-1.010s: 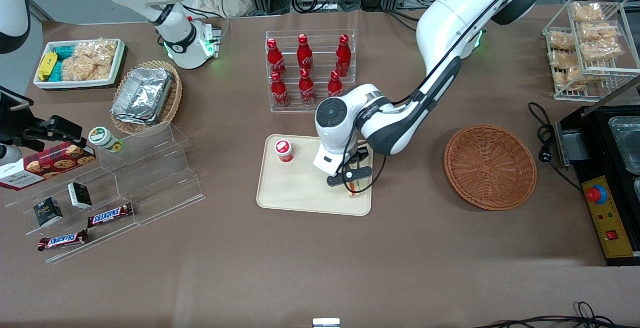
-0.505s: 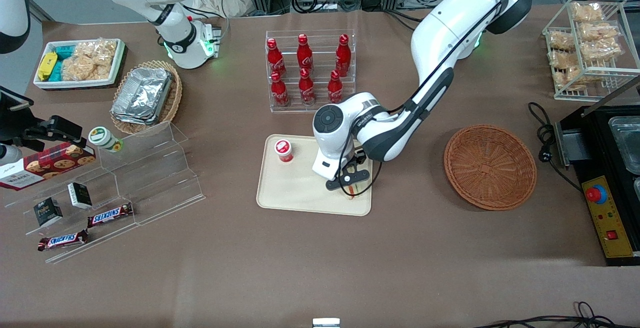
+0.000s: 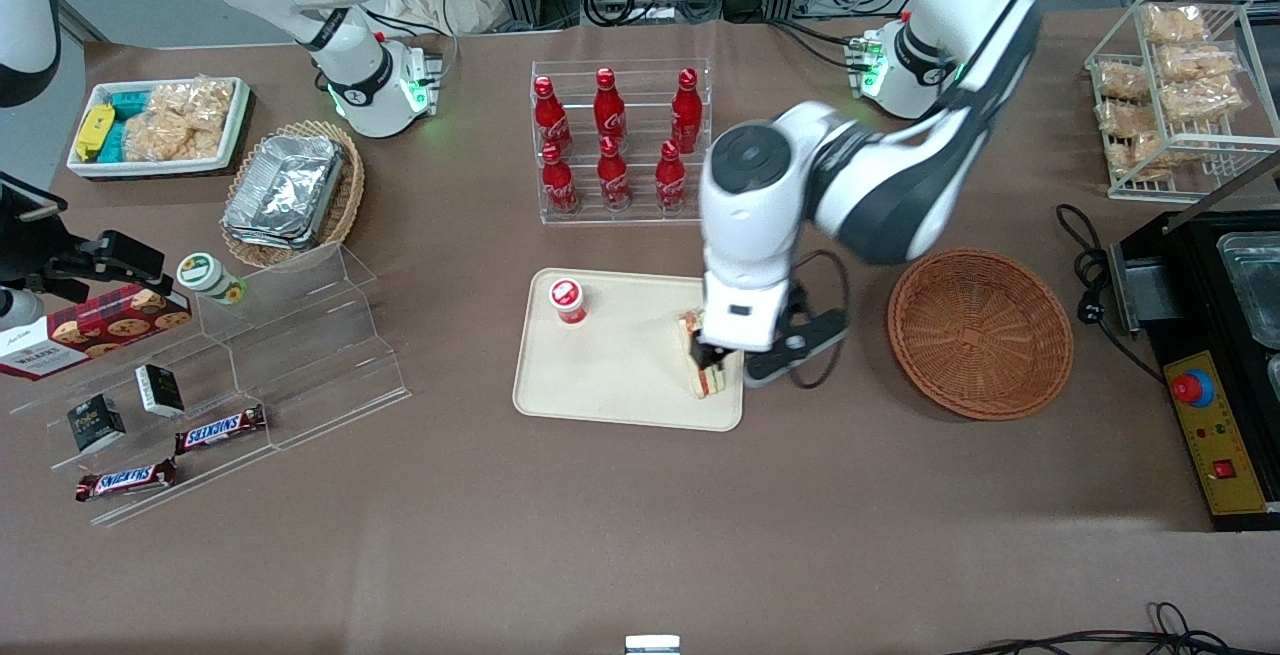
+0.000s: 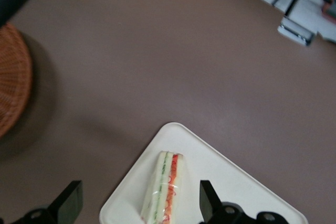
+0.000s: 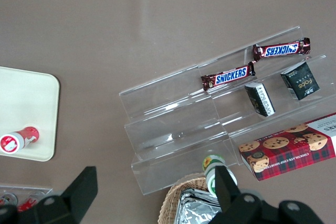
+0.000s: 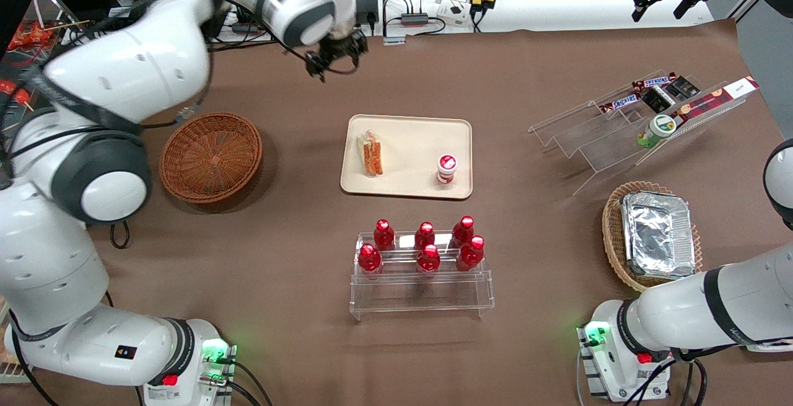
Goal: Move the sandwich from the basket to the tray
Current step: 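Open the left gripper and raise it away from the sandwich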
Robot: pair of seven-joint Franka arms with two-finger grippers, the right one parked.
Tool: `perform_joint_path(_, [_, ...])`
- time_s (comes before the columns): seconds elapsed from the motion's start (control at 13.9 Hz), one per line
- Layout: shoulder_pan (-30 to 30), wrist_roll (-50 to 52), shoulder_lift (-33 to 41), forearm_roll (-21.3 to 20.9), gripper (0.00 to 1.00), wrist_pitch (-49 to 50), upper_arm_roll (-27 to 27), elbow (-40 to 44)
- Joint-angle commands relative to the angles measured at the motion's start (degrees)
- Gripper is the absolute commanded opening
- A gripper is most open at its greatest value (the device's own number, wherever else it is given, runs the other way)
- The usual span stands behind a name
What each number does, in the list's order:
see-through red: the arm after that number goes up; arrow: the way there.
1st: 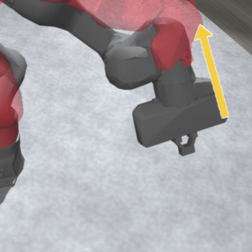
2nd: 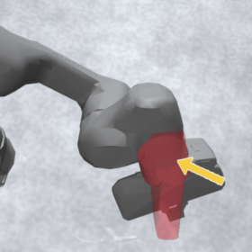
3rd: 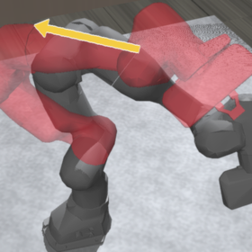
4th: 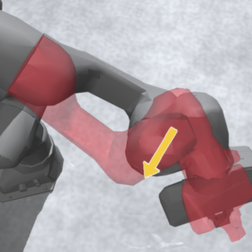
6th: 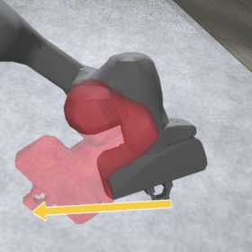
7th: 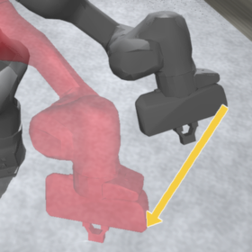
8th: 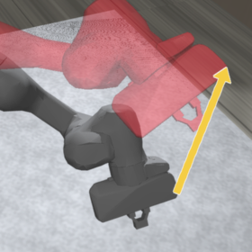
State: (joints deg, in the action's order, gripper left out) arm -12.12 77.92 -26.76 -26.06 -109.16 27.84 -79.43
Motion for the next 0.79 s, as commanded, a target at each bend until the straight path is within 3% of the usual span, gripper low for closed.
perform_joint_path(0.0, [6.0, -4.2, 6.3, 5.8, 1.00, 1.4, 0.2, -2.7])
perform_joint_path(0.22, [13.5, -19.5, 10.9, 13.3, 1.00, 6.9, -0.1, -2.7])
perform_joint_path(0.36, [17.4, -31.3, 12.6, 15.9, 1.00, 11.4, -1.0, -2.7])
perform_joint_path(0.72, [10.5, -56.9, 15.8, 24.2, 1.00, 15.3, -22.7, -2.8])
